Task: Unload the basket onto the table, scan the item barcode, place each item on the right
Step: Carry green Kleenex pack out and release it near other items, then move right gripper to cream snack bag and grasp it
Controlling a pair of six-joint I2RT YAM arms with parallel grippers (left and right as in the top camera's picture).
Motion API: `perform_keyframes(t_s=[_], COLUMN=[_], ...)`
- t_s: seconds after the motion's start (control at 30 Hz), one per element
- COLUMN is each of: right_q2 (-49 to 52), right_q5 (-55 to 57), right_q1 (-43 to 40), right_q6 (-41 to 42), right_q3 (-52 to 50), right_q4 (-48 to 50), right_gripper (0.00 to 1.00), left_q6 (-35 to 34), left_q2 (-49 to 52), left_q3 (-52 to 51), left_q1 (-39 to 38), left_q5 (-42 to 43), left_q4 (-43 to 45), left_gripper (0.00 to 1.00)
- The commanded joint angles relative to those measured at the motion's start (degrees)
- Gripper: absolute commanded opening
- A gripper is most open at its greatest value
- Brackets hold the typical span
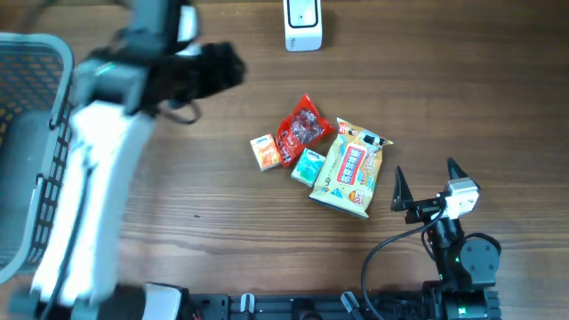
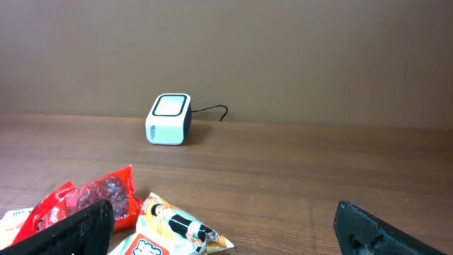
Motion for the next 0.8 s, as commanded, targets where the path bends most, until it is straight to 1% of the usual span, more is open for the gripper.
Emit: perform_keyframes(t_s=[0.0,0.03,0.1,0.2,0.3,0.37,0.43,0.47,0.5,0.7,0.73,0.77], right_q2=[-0.3,-0.3,-0.3,-0.3,-0.3,-0.3,-0.3,-0.3,-0.3,-0.3,-0.3,-0.3], right_q5=[0.2,0.2,0.2,0.2,0.2,0.2,0.2,0.2,0.2,0.6,-0.9,-5.5], right_q1=[0.1,0.1,0.1,0.1,0.1,0.1,0.1,0.1,0.1,0.1,0.1,0.1], right_q6=[0.2,0.2,0.3,0.3,0.2,0.2,0.3,0.3,0.3,0.2,2.1,8.2], right_q3=[0.0,0.0,0.0,0.0,0.0,0.0,0.0,0.0,-0.1,0.0,-0.1,0.0], right_q4=[0.2,0.2,0.2,0.2,0.2,0.2,0.2,0.2,0.2,0.2,1.7,5.5], right_gripper=[1.00,1.00,1.00,1.00,1.00,1.00,1.00,1.00,1.00,1.00,1.00,1.00], left_q6=[0.3,0.3,0.3,0.3,0.2,0.0,0.0,0.0,0.0,0.0,0.1,0.1], left_q2=[-8.8,-10.4,-13.9,-16.2,-16.2,-15.6,-14.7,-13.9,-13.2,-6.7,-5.2,-3.9], left_q3=[0.7,0.7,0.6,0.6,0.5,-0.3,-0.6,-0.6,-0.7,-0.7,-0.7,-0.7], left_q1=[5.1,6.4,8.9,9.3,9.3,9.3,9.3,9.3,9.1,2.7,1.4,0.5], left_q5=[-10.2,-11.8,-12.1,-12.1,-12.0,-10.8,-5.7,-1.4,0.5,1.5,1.5,1.5], left_q4=[-3.5,-4.7,-6.6,-9.6,-14.1,-15.6,-16.2,-17.6,-18.5,-18.8,-18.4,-17.9], left_gripper=[1.00,1.00,1.00,1.00,1.00,1.00,1.00,1.00,1.00,1.00,1.00,1.00])
